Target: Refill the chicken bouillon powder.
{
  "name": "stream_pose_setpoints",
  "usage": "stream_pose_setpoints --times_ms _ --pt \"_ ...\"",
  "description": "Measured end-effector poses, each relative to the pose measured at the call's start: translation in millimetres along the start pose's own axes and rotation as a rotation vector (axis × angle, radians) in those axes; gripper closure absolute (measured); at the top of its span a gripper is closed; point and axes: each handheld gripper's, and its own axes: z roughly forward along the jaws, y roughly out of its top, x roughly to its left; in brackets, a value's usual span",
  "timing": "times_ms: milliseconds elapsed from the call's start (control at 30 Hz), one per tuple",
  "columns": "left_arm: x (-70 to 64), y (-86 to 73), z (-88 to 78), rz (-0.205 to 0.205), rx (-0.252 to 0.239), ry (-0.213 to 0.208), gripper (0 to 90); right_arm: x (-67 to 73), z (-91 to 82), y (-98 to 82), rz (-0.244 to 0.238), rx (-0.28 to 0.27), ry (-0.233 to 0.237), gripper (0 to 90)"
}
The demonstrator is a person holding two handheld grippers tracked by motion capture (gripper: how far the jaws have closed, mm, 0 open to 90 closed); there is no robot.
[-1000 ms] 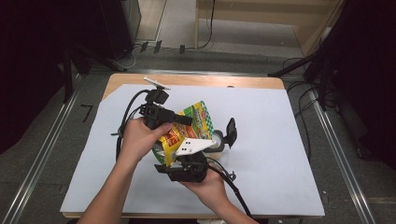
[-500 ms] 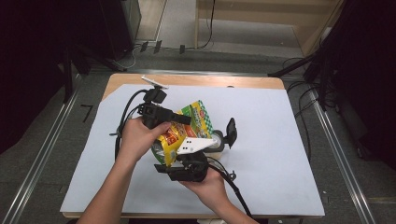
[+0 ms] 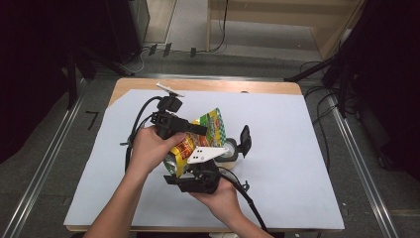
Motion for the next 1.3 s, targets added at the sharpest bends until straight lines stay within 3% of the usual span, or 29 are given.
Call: stream_pose_setpoints --times_ms 533,933,1167,1300 --pt "-3.3 -0.2 -1.2 -0.013 -0.004 -0.033 73.9 -0.7 2.4 -2.0 -0.014 0.006 -0.009 64.1" --pt "-1.3 0.6 -2.1 -0.013 -0.023 0.001 74.1 0.2 -0.4 0.2 -0.005 -0.006 -0.007 62.8" --pt "3.2 2.9 -5.1 -0.031 -0.034 -0.016 73.9 2.9 -4.4 5.3 0.008 -0.027 0.004 62.6" --pt "3.0 5.5 -4.7 -0.021 -0.021 -0.015 73.2 2.0 -4.6 6.0 0.019 -0.036 0.011 62.7"
